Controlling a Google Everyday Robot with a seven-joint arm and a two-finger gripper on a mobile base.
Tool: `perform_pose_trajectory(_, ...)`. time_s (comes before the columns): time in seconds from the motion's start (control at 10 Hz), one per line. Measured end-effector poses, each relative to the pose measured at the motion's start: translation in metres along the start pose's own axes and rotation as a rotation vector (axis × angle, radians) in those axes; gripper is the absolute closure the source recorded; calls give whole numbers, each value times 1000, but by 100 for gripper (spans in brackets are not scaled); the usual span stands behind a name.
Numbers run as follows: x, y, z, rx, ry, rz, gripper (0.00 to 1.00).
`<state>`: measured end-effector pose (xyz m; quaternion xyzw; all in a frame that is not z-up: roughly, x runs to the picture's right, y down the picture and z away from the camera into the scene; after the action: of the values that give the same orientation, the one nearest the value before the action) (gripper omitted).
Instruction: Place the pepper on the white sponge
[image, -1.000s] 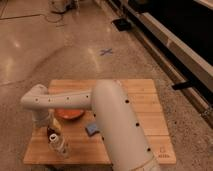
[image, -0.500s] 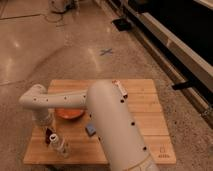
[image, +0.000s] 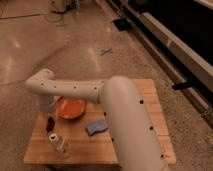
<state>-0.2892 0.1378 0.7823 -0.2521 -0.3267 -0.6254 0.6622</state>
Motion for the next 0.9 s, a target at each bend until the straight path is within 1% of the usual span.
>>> perform_pose_trajectory(0.1, 9, 15, -10, 4, 12, 33, 100)
perform_pose_trajectory(0.2, 14, 29, -15, 2, 16, 64, 100)
perform_pose_trajectory(0.4, 20, 74, -20, -9, 14, 154, 100)
perform_pose_trajectory(0.6, 18, 104, -20, -15, 8, 214, 100)
perform_pose_trajectory(0.7, 13, 126, -19, -15, 4, 256, 100)
perform_pose_trajectory(0.8, 9, 138, -17, -15, 1, 280, 100)
perform_pose_trajectory(0.9, 3, 156, -13, -15, -8, 317, 100)
